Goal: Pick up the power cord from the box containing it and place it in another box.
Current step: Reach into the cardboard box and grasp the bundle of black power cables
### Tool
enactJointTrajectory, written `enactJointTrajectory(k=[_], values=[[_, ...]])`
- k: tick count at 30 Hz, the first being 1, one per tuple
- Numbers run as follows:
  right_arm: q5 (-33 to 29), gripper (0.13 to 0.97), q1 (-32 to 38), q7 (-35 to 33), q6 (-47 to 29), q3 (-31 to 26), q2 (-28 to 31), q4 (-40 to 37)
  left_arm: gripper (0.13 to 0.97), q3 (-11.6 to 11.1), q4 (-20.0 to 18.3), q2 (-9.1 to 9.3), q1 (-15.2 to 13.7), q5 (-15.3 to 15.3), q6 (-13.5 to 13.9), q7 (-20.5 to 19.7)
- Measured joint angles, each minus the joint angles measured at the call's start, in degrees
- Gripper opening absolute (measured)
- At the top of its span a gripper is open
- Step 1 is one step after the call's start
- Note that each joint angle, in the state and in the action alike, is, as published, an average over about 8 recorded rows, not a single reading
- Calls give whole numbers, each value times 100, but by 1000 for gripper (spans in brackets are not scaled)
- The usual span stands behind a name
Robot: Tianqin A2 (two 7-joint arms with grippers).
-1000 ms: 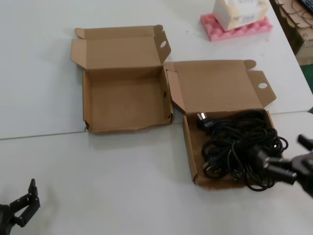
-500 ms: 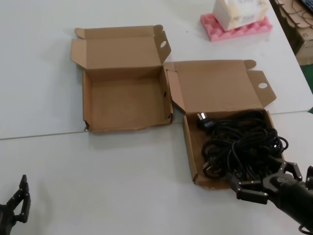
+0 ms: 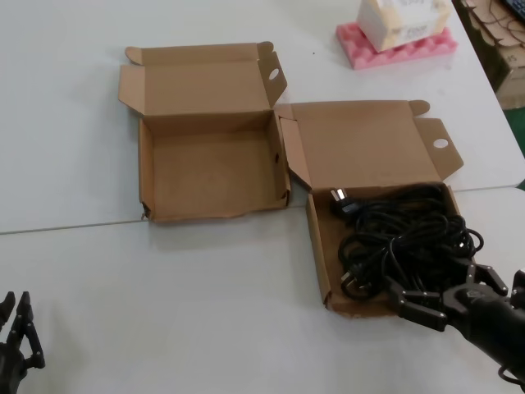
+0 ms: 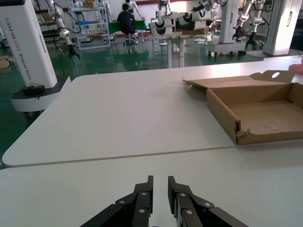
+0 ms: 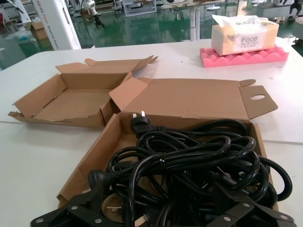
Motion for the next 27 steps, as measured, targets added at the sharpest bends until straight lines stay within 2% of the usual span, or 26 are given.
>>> enactJointTrajectory(k=[5, 9, 17, 18, 26, 27], values=[[-14, 772, 18, 0, 114, -126, 15, -26, 217, 0, 0, 0, 0, 0, 0, 0], [-22, 772, 16, 0, 218, -247, 14, 3, 184, 0, 0, 0, 0, 0, 0, -1], [-35, 580, 52, 0, 442, -472, 64, 77, 171, 0, 0, 0, 0, 1, 0, -2], [-37, 580, 59, 0, 470, -500, 74, 81, 168, 0, 0, 0, 0, 1, 0, -2], [-40, 375, 65, 0, 649, -703, 145, 132, 163, 0, 0, 0, 0, 1, 0, -2], [-40, 375, 59, 0, 673, -725, 154, 147, 163, 0, 0, 0, 0, 1, 0, -2]])
